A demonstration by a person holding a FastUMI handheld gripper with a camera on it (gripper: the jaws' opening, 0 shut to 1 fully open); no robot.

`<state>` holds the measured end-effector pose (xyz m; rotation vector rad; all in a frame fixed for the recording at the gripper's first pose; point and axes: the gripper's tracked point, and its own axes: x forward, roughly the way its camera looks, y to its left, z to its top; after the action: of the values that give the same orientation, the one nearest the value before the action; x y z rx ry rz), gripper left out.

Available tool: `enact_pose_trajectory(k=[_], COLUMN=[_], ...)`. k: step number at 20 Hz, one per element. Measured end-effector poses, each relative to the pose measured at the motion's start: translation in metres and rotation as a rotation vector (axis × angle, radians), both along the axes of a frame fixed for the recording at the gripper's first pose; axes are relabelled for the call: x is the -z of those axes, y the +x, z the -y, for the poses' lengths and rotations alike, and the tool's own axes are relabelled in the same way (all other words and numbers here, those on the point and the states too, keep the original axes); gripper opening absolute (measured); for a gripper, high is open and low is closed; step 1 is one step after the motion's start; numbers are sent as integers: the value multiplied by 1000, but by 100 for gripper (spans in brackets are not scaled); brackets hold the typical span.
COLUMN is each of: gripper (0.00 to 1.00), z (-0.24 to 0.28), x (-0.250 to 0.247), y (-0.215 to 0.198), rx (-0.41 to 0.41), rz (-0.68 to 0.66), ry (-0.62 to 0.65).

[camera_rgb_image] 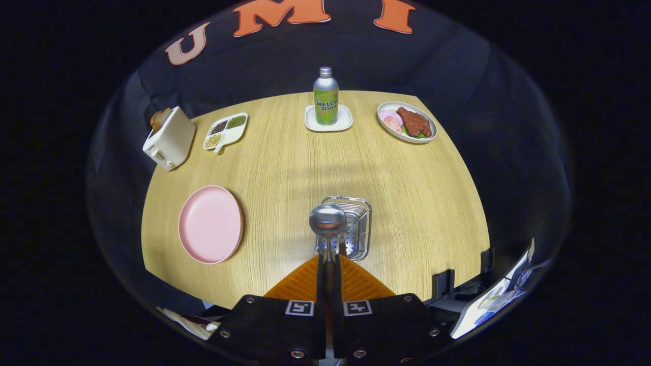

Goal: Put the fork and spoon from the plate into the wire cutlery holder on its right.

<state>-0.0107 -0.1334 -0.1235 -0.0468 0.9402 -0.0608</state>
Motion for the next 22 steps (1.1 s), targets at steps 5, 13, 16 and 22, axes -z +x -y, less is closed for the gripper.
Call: enact_pose_trajectory(k=[5, 13, 16, 22], gripper=[7, 7, 10, 31], z=[14, 13, 10, 6], x=[19, 42, 42, 2], y=[15, 35, 41, 54], rx=[0, -27, -37, -25], rz=[-106, -220, -218, -60], ry=[-28, -65, -63, -49])
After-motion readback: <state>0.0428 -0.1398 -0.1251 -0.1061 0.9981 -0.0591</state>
